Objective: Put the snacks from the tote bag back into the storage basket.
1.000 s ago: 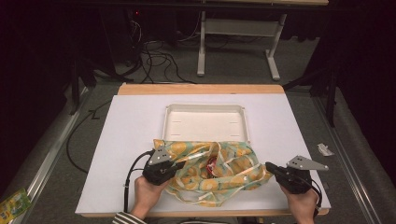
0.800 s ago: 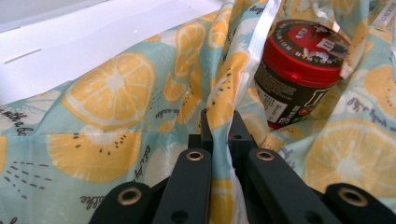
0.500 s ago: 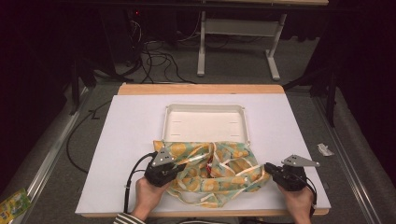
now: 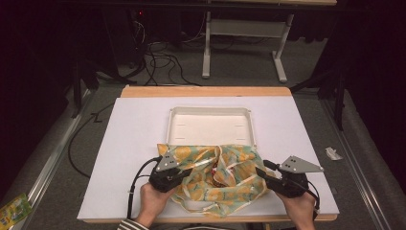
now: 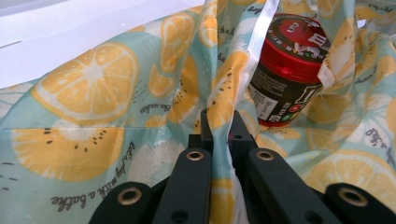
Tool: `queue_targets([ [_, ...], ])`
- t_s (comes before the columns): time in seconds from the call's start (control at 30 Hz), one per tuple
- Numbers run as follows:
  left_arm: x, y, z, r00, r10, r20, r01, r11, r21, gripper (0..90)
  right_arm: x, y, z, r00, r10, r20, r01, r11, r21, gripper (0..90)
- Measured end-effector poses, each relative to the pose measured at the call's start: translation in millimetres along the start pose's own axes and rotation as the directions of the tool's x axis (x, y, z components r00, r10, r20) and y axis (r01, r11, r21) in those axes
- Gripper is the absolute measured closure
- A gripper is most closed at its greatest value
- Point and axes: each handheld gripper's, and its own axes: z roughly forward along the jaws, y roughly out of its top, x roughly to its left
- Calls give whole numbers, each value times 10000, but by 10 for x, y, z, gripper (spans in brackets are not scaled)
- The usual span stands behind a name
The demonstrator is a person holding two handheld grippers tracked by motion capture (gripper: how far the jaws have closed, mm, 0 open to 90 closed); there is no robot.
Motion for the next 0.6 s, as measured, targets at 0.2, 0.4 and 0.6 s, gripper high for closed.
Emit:
queue_targets([
  [0.2, -21, 11, 7, 10000, 17, 90, -17, 10000, -48, 898, 221, 104, 138, 9949, -588, -818, 600, 9981, 123, 593],
  [0.4, -32, 29, 15, 9999, 68, 117, -67, 10000, -37, 898, 376, 191, 347, 9857, -746, -1511, 775, 9969, 130, 578],
  [0.6, -37, 37, 21, 9999, 72, 140, -72, 10000, -50, 898, 434, 302, 490, 9793, -768, -1873, 766, 9970, -79, 542],
])
